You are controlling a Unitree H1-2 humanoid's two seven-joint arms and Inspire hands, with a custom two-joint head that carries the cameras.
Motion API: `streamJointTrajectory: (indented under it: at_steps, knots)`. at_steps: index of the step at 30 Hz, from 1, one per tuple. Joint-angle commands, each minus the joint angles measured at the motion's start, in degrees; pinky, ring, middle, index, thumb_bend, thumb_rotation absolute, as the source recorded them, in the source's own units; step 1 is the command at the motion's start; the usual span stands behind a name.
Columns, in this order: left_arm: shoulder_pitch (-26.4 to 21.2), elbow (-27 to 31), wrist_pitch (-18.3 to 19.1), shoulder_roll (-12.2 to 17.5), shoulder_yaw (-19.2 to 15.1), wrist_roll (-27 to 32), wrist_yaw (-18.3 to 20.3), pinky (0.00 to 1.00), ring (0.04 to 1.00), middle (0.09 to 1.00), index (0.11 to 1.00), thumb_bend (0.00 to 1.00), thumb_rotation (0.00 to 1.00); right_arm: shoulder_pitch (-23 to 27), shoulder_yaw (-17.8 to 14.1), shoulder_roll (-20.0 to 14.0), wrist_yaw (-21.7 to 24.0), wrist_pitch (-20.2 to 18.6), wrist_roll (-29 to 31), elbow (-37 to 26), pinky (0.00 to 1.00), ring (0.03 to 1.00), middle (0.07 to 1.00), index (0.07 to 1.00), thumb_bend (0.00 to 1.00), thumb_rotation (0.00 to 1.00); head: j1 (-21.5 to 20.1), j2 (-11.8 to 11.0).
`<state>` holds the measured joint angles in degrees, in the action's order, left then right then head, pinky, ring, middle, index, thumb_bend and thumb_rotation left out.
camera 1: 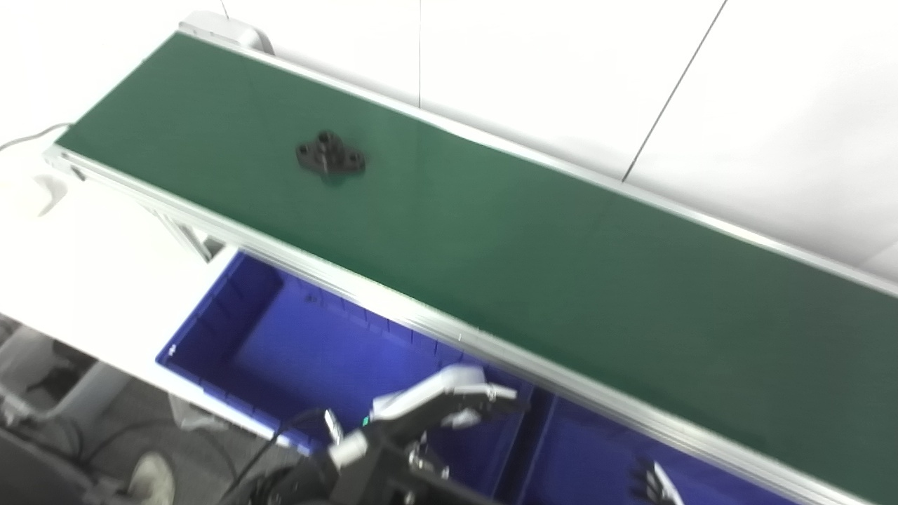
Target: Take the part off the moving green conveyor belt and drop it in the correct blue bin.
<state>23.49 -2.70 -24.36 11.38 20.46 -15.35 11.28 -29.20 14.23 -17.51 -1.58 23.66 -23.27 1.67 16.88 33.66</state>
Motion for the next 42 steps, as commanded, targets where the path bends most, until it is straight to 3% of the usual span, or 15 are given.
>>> streamJointTrajectory:
  at_steps: [1,10,17,22,29,33,36,38,40,42]
  knots:
    - [-0.18,1.01,-2.50,0.30,0.17,0.34,-1.01,0.78,0.843,0.857,0.816,0.91,0.20,-0.29,-0.31,-0.34,-0.68,3.02,0.09,-1.35,0.69,0.802,0.857,0.924,0.89,0.34,-0.02,-0.09]
    - [-0.91,-0.22,-2.54,1.31,1.66,1.14,-3.09,0.78,0.841,0.851,0.809,0.90,0.19,0.72,3.27,-1.74,-6.55,3.25,0.24,0.32,0.65,0.760,0.827,0.904,0.88,0.33,-1.52,-1.34]
    - [-1.30,-0.66,-2.55,1.61,2.76,0.91,-5.02,0.77,0.831,0.844,0.802,0.91,0.20,0.93,4.35,-2.98,-7.51,3.25,1.04,0.06,0.66,0.782,0.844,0.919,0.87,0.34,-1.12,-1.14]
    - [-1.32,-0.49,-2.55,1.52,3.06,0.48,-5.64,0.75,0.826,0.841,0.795,0.91,0.21,1.10,7.17,-4.74,-12.62,3.27,2.38,-1.20,0.63,0.742,0.804,0.886,0.88,0.30,-0.67,-1.09]
    - [-1.46,-0.52,-2.53,1.75,3.24,1.31,-5.27,0.76,0.833,0.847,0.797,0.91,0.20,0.94,9.94,-6.93,-20.17,3.27,3.59,-7.25,0.63,0.692,0.765,0.845,0.88,0.30,-1.59,-0.64]
    - [-1.71,-0.58,-2.55,2.10,3.35,1.24,-5.38,0.77,0.836,0.851,0.803,0.90,0.19,2.21,11.30,-8.58,-24.53,3.27,5.74,-13.77,0.63,0.652,0.732,0.800,0.89,0.19,-2.31,-0.40]
    - [-2.00,-0.73,-2.55,2.19,3.35,1.22,-5.48,0.77,0.839,0.851,0.803,0.90,0.19,3.67,10.63,-9.18,-25.41,3.27,6.69,-17.29,0.63,0.641,0.725,0.792,0.90,0.16,-2.96,-0.13]
    - [-2.18,-0.92,-2.55,2.18,3.36,1.42,-5.49,0.78,0.842,0.852,0.803,0.90,0.19,4.24,8.93,-8.77,-25.42,3.27,5.36,-18.64,0.63,0.645,0.719,0.795,0.90,0.23,-3.68,0.08]
    - [-2.35,-1.07,-2.55,2.16,3.38,1.66,-5.46,0.78,0.839,0.851,0.804,0.90,0.20,4.76,7.40,-8.27,-24.73,3.27,4.53,-19.41,0.57,0.622,0.721,0.800,0.91,0.31,-4.42,0.39]
    - [-2.49,-1.10,-2.55,2.24,3.45,2.05,-5.28,0.78,0.842,0.855,0.808,0.90,0.19,5.98,6.49,-8.03,-22.81,3.26,6.71,-20.77,0.55,0.620,0.732,0.805,0.92,0.30,-5.90,0.75]
